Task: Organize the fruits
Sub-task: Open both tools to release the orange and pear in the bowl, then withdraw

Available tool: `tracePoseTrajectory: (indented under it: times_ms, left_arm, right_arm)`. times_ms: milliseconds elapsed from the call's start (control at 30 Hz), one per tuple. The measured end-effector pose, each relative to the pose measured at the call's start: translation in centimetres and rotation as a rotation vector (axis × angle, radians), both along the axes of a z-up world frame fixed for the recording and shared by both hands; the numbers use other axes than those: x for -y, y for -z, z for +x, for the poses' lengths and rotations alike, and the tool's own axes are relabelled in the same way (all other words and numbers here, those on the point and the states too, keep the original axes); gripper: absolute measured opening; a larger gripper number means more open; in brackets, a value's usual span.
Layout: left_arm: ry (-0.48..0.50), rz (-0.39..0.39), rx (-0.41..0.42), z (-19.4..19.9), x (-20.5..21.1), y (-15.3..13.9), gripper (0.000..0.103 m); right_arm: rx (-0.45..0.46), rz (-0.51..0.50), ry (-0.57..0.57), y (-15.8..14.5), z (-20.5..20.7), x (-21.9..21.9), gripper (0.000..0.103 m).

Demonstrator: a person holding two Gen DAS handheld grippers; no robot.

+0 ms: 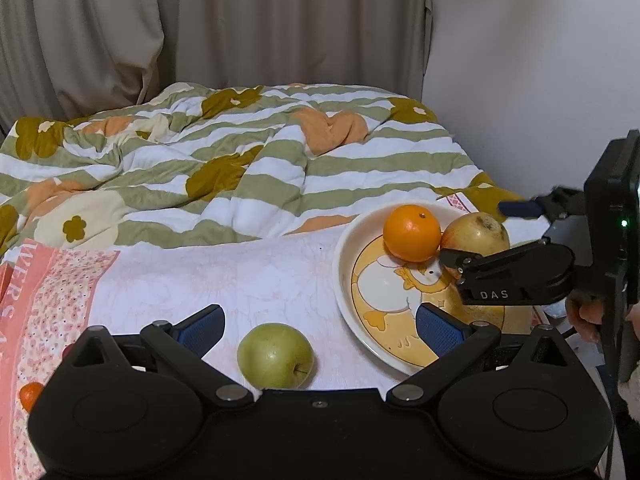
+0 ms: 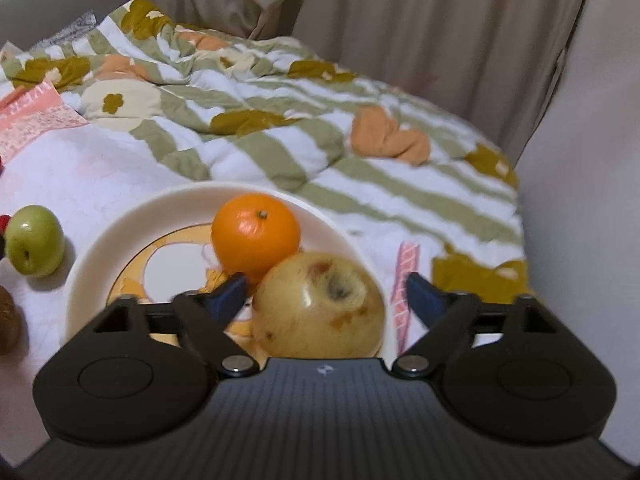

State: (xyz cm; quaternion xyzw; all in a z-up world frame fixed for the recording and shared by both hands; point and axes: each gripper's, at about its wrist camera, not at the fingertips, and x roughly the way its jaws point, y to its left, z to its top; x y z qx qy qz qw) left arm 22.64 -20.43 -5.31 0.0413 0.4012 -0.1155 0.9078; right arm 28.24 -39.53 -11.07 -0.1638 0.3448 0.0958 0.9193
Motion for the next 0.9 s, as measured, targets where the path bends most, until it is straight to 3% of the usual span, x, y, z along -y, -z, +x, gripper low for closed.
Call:
tracePoseTrajectory:
  times_ms: [433,700,900]
  left_arm:
    - [-0.035,-0.035,0.077,-4.3,-0.3,-3.5,0.103]
    - [-0.080,-0.043,0.159,-10.2,-1.7,-6.7,0.103]
    - [-0.140,-0.007,0.211,-14.5,-3.9,-8.6,0.103]
  right_arm:
    - [0.001,0.155,0.058,-5.8,-4.3,1.9,0.103]
    - [0.021,0.193,0.069,-10.8,-10.2,1.9,0.103]
    - [0.032,0.243,0.052,-13.7,-14.1,0.8,0.103]
